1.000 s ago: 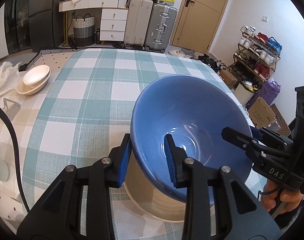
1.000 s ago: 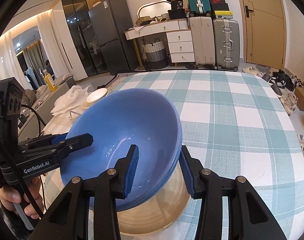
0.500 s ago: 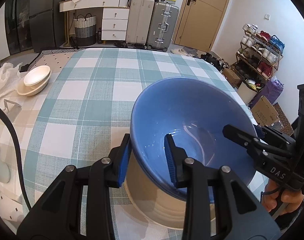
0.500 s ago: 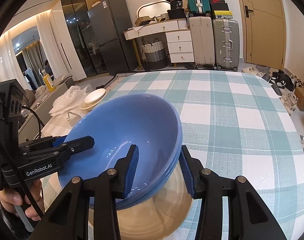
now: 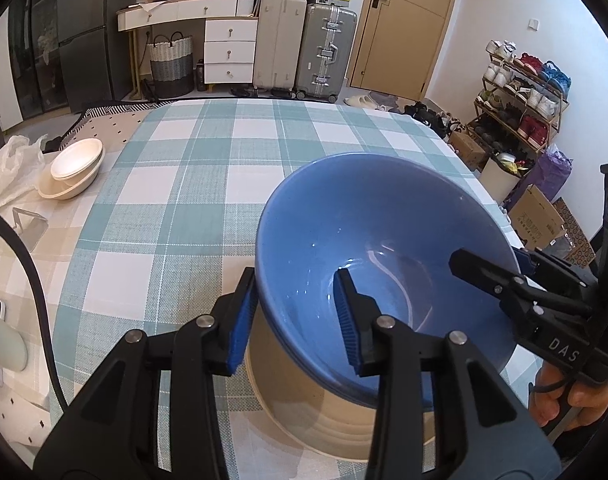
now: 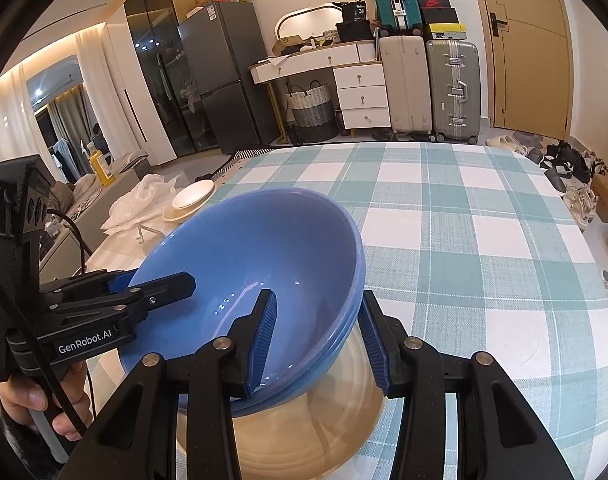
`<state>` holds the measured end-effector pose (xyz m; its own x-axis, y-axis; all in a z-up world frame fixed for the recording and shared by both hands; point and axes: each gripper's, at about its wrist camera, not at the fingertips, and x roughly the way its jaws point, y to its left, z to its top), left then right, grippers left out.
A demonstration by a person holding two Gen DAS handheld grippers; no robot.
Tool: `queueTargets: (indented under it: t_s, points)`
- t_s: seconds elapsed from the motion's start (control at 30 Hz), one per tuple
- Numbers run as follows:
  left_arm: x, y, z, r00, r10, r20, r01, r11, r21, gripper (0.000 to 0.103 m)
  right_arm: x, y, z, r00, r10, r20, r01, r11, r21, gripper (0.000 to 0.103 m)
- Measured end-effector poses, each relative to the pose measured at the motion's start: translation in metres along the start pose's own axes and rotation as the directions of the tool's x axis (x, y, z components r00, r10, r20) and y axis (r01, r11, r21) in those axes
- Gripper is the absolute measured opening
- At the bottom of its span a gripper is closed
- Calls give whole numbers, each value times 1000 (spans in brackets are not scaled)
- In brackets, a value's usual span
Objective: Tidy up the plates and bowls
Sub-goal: 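Lift and carry the bowl stack with both tools over the cream plate stack, then lower the bowl stack onto the cream plates and open both tools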
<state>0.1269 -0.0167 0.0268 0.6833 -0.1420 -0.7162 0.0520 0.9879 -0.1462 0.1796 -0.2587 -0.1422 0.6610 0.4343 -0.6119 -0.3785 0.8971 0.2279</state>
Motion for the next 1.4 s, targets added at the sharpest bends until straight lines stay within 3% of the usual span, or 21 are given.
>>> queueTargets:
  t_s: [0.13, 0.37, 0.47, 0.53, 0.63, 0.7, 0.73, 0.9, 1.07, 1.4]
  points:
    - [-1, 1, 1, 1000, -19, -3, 19, 1000, -8, 35, 0, -1, 0, 1000, 12, -2, -12, 1000, 6, 44]
    - [-8, -11, -4, 1000, -15, 4, 15, 999, 39, 58, -4, 2, -2, 1000, -5, 8, 5, 1000, -22, 46]
    - [-15, -18, -6, 1000, -10, 23, 8, 997, 71, 77, -9, 3, -3, 1000, -10, 20, 11, 999, -38, 53]
    - [-20, -20, -7, 999, -5, 32, 2, 997, 80, 77, -12, 3, -3, 1000, -15, 28, 16, 999, -48, 65]
    - [-28, -17, -8, 999, -2, 51, -2, 998, 61, 84, -18, 3, -4, 999, -10, 42, 12, 998, -56, 69]
    - [-37, -16, -11, 996, -11, 85, 6, 998, 56, 101, -25, 6, -6, 998, -12, 65, 17, 997, -76, 77]
    - [-42, -15, -13, 994, -11, 104, 6, 998, 55, 101, -28, 8, -7, 997, -12, 81, 19, 996, -86, 86]
    - [-62, -14, -19, 989, -8, 151, 0, 999, 55, 101, -51, 16, -14, 986, 10, 166, 11, 992, -129, 98]
    - [-85, -12, -30, 981, -15, 192, 2, 998, 66, 101, -70, 22, -22, 971, 30, 236, 10, 986, -166, 102]
    - [-106, -2, -51, 972, -15, 233, -5, 996, 85, 101, -74, 19, -38, 970, 97, 223, -44, 972, -233, 102]
